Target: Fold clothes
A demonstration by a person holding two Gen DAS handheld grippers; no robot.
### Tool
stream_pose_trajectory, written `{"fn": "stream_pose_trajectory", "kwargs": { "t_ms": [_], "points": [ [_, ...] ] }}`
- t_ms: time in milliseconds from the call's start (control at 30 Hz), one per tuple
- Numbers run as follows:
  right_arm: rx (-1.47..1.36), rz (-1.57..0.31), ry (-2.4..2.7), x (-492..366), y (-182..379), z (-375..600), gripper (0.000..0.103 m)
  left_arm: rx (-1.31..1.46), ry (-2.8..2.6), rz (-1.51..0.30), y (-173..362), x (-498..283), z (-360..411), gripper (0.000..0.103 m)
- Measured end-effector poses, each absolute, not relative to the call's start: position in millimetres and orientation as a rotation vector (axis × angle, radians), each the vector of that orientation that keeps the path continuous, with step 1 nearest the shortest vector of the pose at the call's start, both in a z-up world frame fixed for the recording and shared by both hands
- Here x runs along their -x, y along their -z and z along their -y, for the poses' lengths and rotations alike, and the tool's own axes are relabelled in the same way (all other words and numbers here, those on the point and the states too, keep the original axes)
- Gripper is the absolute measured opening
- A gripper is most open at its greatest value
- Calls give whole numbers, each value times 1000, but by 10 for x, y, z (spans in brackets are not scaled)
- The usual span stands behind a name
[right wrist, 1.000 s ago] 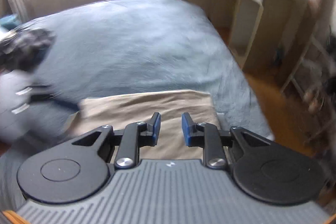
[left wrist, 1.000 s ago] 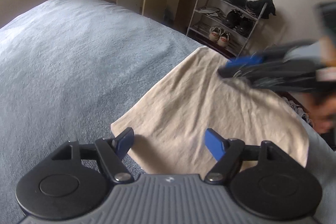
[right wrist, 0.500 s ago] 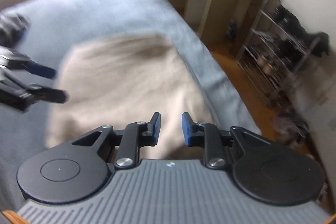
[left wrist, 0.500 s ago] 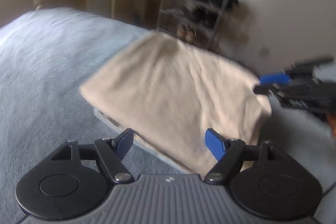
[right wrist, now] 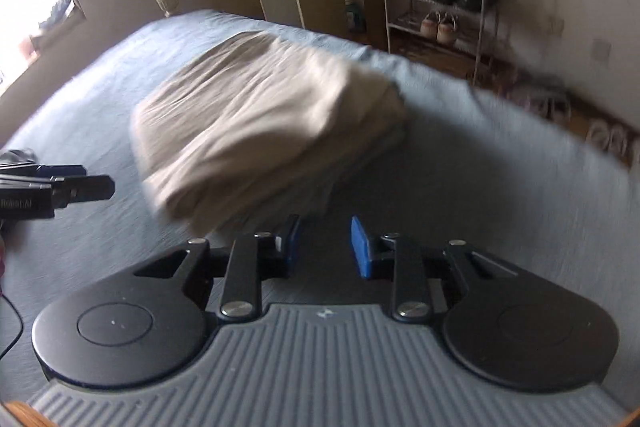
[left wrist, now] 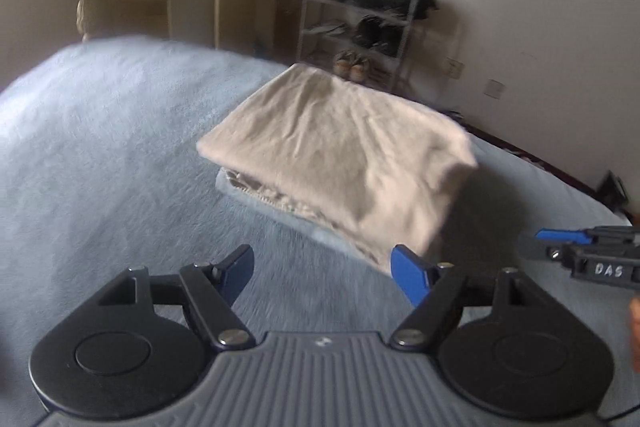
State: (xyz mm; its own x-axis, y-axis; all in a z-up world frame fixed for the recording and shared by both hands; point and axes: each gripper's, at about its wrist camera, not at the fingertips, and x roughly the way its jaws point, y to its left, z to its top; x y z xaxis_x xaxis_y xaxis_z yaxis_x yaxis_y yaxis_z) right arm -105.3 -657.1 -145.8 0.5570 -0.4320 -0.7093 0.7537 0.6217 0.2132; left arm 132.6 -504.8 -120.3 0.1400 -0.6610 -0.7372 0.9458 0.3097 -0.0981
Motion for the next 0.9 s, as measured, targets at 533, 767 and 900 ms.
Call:
{"fn": "stream_pose_trajectory", "kwargs": {
  "t_ms": [533, 767, 900],
  "points": [
    [-306, -626, 774, 1195, 852, 4825, 99, -258, 892, -817, 656, -576, 3353, 103],
    [-273, -651, 856, 1402, 779, 4474, 102, -297, 847, -815, 542, -265, 3271, 103],
    [-237, -664, 883, 1482, 702, 4318, 102, -286, 851, -825, 532, -140, 3211, 103]
  ]
}}
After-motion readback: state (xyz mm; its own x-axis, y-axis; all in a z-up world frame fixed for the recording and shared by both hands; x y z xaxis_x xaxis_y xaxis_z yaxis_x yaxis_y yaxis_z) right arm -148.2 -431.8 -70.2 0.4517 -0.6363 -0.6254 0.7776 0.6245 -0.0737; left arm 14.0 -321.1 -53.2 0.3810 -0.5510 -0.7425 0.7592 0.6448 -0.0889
